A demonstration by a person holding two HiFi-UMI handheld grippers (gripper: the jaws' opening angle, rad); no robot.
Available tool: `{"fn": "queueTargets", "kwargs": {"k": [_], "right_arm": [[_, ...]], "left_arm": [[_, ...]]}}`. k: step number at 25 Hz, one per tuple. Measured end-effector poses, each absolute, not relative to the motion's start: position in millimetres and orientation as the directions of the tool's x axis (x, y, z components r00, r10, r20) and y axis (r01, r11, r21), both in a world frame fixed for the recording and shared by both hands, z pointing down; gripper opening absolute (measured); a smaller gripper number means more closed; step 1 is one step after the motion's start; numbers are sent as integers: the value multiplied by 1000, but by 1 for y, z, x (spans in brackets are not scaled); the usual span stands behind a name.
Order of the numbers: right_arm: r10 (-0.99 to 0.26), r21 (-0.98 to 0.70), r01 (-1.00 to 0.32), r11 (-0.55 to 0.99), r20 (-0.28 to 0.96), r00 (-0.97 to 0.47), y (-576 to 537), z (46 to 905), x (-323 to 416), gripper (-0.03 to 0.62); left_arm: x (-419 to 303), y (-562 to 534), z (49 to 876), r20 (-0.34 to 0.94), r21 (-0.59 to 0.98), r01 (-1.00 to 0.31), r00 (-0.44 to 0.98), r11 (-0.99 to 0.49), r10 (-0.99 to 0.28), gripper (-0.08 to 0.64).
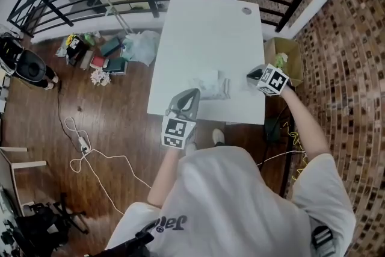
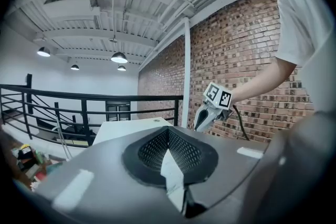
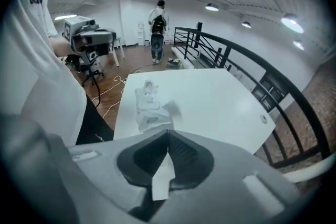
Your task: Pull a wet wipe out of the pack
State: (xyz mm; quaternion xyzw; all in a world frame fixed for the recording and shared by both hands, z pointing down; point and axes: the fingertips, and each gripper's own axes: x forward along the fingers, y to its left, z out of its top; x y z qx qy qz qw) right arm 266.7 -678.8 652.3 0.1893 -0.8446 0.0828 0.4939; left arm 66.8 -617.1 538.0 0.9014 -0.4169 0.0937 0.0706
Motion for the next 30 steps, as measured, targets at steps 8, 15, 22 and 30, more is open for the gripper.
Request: {"fn": "queueTargets", "kwargs": {"k": [8,15,22,30], "right_arm": [[-309,-23,-716,698,892,-330,-660,749,288,80],[-571,105,-783,613,744,-347,-649,671,264,95],[-800,94,-879,468,468,-376,-551,542,203,92],[-944,-89,-963,256,193,-269,-445,480,169,-8]], "left_arm": [[55,-599,538,227,42,-743,658,-668,-718,15],[37,-580,546,211,52,-708,697,-705,-685,15],[11,-544,511,173,96,-679,732,-728,-659,15],[27,-479,477,91,66,-690,723,-721,-684,15]]}}
